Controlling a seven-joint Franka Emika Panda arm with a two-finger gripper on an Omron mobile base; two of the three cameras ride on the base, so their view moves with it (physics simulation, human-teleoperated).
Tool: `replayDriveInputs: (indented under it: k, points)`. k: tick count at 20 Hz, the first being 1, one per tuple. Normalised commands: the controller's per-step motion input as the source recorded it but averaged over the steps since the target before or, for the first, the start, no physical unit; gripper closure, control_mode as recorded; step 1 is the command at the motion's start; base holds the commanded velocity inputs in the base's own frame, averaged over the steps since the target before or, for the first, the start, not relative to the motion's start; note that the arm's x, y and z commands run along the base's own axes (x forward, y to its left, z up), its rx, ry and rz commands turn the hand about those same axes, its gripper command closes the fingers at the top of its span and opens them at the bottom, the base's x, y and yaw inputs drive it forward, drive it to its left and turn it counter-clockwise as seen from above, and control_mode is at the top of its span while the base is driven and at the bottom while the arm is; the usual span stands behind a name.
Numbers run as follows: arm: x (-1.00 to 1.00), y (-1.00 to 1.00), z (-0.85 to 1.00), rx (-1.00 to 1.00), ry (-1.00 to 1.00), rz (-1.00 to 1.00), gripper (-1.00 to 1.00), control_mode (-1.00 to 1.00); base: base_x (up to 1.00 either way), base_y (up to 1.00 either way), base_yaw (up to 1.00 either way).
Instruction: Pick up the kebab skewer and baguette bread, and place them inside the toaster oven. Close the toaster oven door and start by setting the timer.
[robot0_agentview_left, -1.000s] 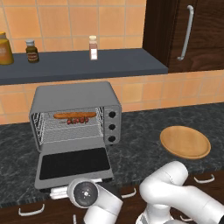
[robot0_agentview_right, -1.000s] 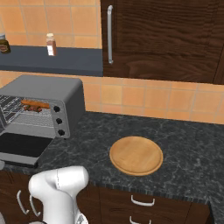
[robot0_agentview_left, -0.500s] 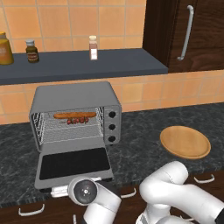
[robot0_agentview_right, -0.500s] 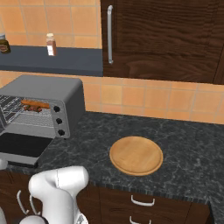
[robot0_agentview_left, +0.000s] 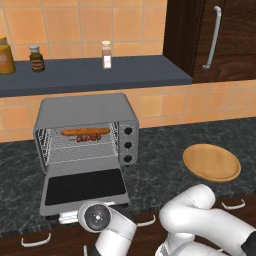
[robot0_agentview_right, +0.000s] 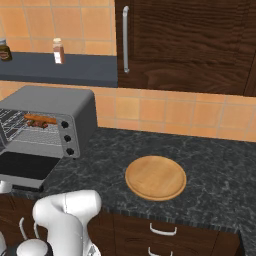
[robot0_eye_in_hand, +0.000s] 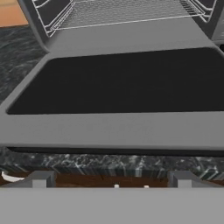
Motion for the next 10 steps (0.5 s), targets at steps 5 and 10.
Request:
replayDriveInputs:
  k: [5,10]
  points:
    - [0.02,0.0,-0.17,0.0,0.0,0.0,-1.0,-1.0,0.0,0.0,0.0]
    - [0.04,0.02,-0.12,0.0,0.0,0.0,-1.0,-1.0,0.0,0.0,0.0]
